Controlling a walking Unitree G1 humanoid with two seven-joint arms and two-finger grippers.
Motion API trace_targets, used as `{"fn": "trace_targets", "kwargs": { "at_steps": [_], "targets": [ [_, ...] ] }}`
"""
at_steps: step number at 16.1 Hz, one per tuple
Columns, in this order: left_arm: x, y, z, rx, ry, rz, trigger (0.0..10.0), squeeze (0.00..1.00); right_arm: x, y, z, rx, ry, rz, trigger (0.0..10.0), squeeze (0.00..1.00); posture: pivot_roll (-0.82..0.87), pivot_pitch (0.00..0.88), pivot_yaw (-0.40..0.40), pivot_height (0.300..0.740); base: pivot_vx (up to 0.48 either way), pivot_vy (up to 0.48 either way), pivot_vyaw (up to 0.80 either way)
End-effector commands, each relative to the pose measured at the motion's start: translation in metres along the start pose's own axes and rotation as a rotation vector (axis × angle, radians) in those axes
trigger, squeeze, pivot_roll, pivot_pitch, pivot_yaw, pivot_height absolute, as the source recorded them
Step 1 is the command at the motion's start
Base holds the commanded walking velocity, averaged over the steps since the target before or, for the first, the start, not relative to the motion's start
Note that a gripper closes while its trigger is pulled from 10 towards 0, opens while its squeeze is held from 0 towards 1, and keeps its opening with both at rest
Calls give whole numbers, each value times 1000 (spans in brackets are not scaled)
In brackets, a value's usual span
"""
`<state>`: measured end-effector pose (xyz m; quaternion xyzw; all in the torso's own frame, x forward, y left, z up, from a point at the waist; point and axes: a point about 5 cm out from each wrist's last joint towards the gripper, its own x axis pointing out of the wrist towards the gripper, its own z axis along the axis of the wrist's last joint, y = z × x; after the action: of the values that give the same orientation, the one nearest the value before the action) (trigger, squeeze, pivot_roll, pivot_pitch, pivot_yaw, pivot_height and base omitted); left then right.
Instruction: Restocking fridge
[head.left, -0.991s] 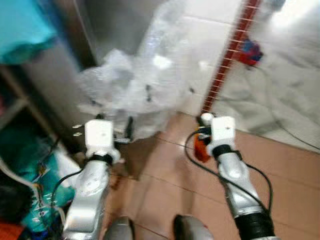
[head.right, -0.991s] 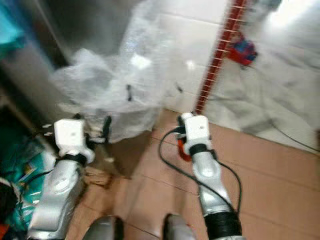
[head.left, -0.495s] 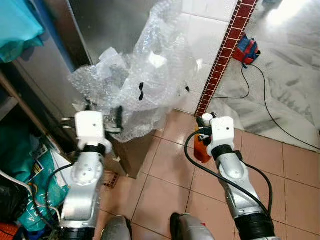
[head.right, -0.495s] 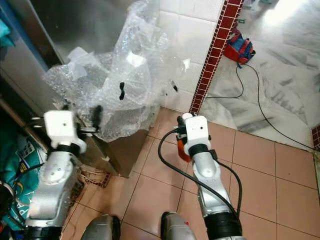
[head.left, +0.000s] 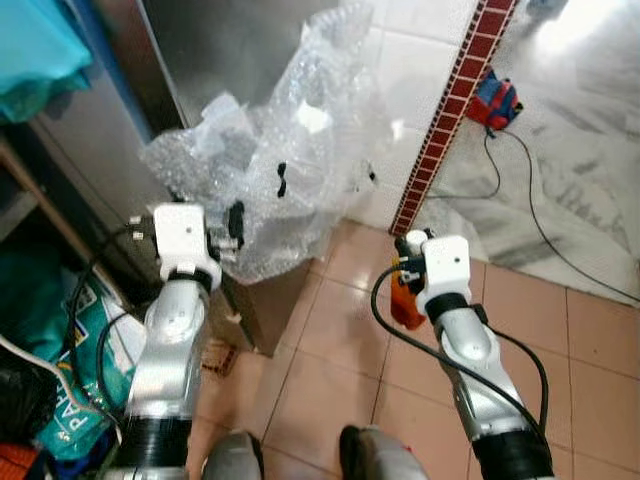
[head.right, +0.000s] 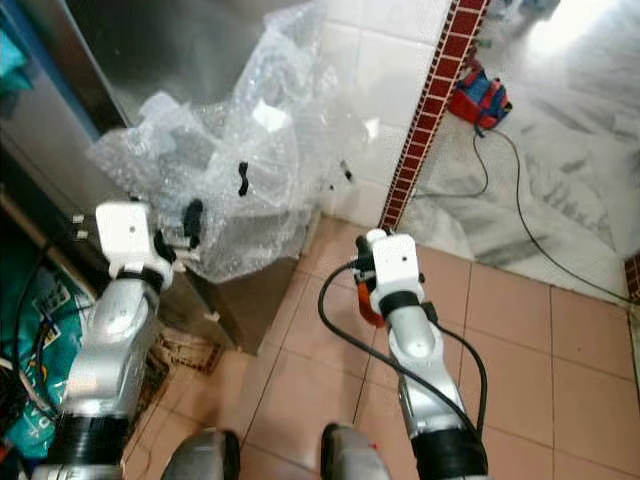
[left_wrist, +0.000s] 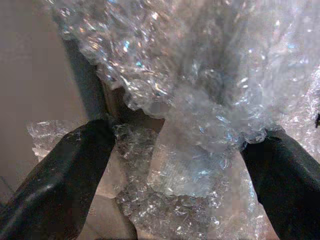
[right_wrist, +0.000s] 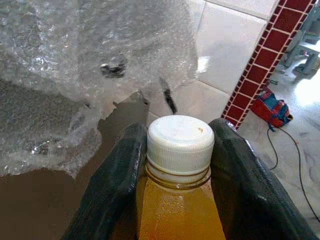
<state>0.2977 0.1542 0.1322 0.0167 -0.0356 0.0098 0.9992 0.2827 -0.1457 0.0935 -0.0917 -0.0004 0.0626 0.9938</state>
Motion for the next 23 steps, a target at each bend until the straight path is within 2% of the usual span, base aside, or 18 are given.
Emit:
{"fn": "trace_targets", "kwargs": {
  "at_steps": [1,4,7,8,11,16,18,20,23],
  "targets": [
    [9,8,0,-1,1,32,10000,0,-4,-7,5,-19,-18,-11,10000,0,55,152,-4,740,0,0,0],
    [22,6,0,-20,8,5,10000,0,-8,-12,4,-31,-8,-19,10000,0,45,153,-4,740,0,0,0],
    [28,-8,0,-90,15,-114,10000,0,-6,-7,5,-25,-11,-3,10000,0,52,148,-7,740,0,0,0],
    [27,-15,0,-143,27,-187,10000,0,-6,-5,5,-19,-9,5,10000,0,57,146,-7,740,0,0,0],
    [16,-40,-8,-192,100,-495,10000,0,-7,1,2,2,11,53,10000,0,57,145,-5,740,0,0,0],
    [20,-38,-8,-187,95,-505,10000,0,-10,2,0,4,21,63,10000,0,53,144,-3,740,0,0,0],
    [17,-43,-7,-191,102,-567,10000,0,-11,0,1,-10,13,48,10000,0,54,143,-6,740,0,0,0],
    [5,-56,-9,-221,139,-732,10000,0,-12,-6,0,-37,11,13,10000,0,52,141,-8,740,0,0,0],
    [-1,-63,-13,-190,158,-771,10000,0,-13,-7,0,-41,10,7,10000,0,54,140,-8,740,0,0,0]
  ]
}}
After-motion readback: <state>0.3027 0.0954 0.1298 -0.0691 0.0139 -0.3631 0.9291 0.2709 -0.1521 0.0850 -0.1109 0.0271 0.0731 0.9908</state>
